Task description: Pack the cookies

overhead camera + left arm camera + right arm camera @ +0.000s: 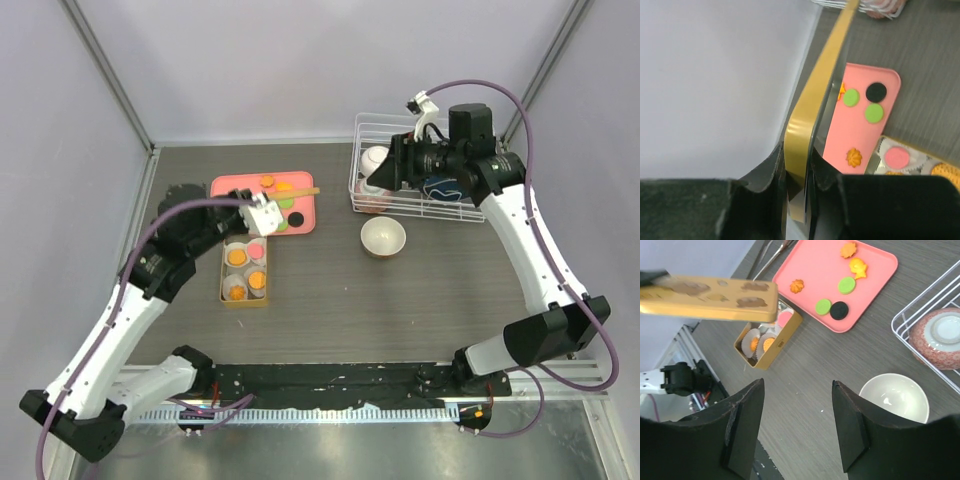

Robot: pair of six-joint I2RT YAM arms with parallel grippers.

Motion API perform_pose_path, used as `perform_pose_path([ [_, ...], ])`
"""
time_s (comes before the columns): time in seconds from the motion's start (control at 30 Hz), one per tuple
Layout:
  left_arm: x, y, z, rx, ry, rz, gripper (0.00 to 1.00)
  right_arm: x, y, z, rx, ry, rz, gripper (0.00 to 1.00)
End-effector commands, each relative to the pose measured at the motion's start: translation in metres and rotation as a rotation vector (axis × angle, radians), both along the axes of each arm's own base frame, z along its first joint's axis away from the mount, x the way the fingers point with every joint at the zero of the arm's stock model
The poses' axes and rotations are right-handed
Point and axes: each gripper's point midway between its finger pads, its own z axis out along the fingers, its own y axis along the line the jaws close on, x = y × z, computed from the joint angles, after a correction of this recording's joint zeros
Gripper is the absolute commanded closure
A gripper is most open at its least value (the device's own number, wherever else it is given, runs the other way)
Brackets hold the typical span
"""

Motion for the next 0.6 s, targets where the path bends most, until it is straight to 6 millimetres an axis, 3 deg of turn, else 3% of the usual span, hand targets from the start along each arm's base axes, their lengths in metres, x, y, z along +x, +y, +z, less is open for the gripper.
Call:
perform_pose_path([
  [0.0, -0.009, 0.004, 0.016, 0.191, -0.291, -0.037, 1.00, -0.019, 0.011, 0.020, 0.143, 0.057, 0.152, 0.38],
  [0.03, -0.008, 0.000, 0.001, 0.212, -0.297, -0.054, 1.00, -0.021, 0.011, 0.019, 0.161, 0.074, 0.172, 0.38],
  [0.1, -0.013, -0.005, 0.015, 0.162, -0.385, -0.061, 1.00, -0.029, 0.018, 0.011, 0.209, 0.144, 0.249, 0.38],
  [0.13, -0.013, -0.008, 0.000, 0.176, -0.382, -0.073, 1.00, -0.031, 0.020, 0.008, 0.224, 0.169, 0.269, 0.38],
  [0.17, -0.014, -0.010, 0.011, 0.147, -0.440, -0.070, 1.00, -0.031, 0.022, -0.001, 0.235, 0.209, 0.288, 0.38],
  [0.27, -0.019, -0.019, 0.005, 0.151, -0.537, -0.110, 1.00, -0.032, 0.025, -0.011, 0.257, 0.253, 0.323, 0.38],
  [0.43, -0.028, -0.028, 0.008, 0.157, -0.693, -0.153, 1.00, -0.031, 0.030, -0.019, 0.296, 0.314, 0.371, 0.38],
  [0.57, -0.036, -0.030, 0.023, 0.129, -0.793, -0.156, 1.00, -0.023, 0.034, -0.020, 0.320, 0.346, 0.397, 0.38],
])
